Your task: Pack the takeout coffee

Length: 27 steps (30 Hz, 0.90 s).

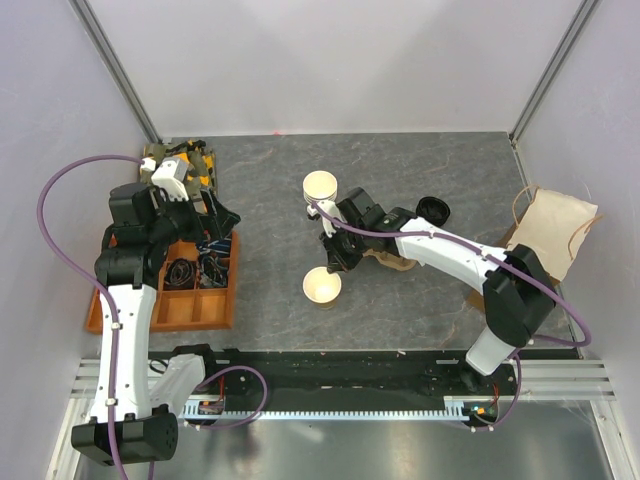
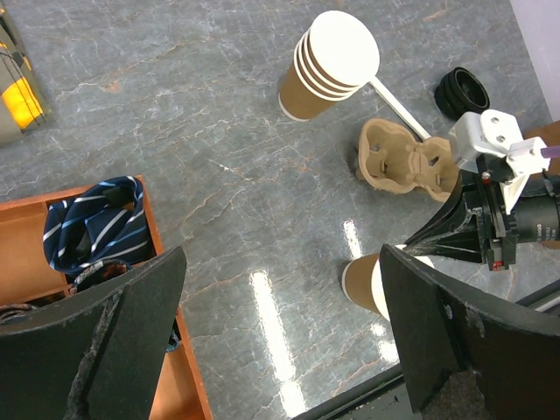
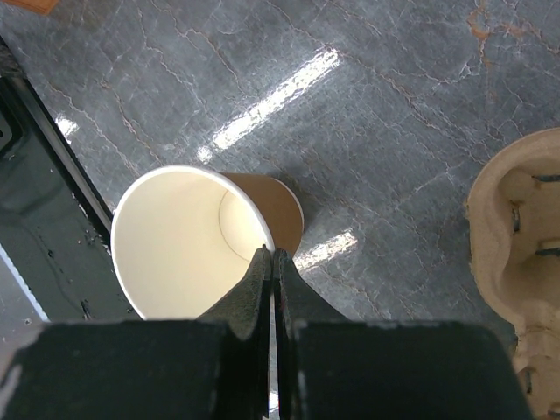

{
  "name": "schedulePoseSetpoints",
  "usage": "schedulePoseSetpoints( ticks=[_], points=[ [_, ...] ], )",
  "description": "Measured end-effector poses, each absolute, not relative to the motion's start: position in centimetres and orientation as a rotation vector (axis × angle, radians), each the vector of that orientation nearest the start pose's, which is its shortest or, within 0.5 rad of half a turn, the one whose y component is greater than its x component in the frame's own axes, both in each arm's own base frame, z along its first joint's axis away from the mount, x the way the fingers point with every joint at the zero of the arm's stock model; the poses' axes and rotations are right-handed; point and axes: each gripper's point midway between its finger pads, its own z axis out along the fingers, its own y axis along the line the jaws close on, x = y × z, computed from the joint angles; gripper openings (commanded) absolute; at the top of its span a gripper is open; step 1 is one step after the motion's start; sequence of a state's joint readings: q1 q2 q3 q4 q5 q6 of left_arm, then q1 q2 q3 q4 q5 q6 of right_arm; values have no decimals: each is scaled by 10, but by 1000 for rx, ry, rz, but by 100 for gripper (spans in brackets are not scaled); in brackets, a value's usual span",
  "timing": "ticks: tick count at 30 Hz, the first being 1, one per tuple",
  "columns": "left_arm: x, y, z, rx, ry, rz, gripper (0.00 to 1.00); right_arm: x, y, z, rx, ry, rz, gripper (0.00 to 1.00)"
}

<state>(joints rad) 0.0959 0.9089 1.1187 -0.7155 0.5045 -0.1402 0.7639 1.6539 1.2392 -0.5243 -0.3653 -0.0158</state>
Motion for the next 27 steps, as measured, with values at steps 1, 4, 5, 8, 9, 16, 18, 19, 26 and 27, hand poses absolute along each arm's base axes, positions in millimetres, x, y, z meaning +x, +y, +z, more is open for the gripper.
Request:
schedulePoseSetpoints(
  ticks=[1,4,5,8,9,16,18,19,26,27],
  points=[
    [269,-65,287,67,2051,-550,100,244,319,115,-1127,2331,752,6],
    [269,-65,287,69,2051,-553,100,244,319,114,-1135,2330,751,13],
    [269,-65,287,69,2051,-553,100,244,319,113,-1138,2329,751,16],
    [269,-65,286,69,2051,-554,100,244,320,112,-1143,2326,751,28],
    [269,-65,286,69,2052,-554,100,244,320,111,-1142,2328,752,33],
    [269,-65,285,68,2054,-554,100,243,319,112,-1156,2335,750,55],
    [268,-65,285,68,2053,-554,100,246,318,120,-1163,2326,741,68],
    [268,-65,285,69,2053,-554,100,249,319,127,-1164,2311,741,71],
    [267,-65,286,71,2049,-554,100,324,273,212,-992,2149,603,77],
    [267,-66,286,72,2049,-556,100,340,255,224,-943,2139,555,76]
  ],
)
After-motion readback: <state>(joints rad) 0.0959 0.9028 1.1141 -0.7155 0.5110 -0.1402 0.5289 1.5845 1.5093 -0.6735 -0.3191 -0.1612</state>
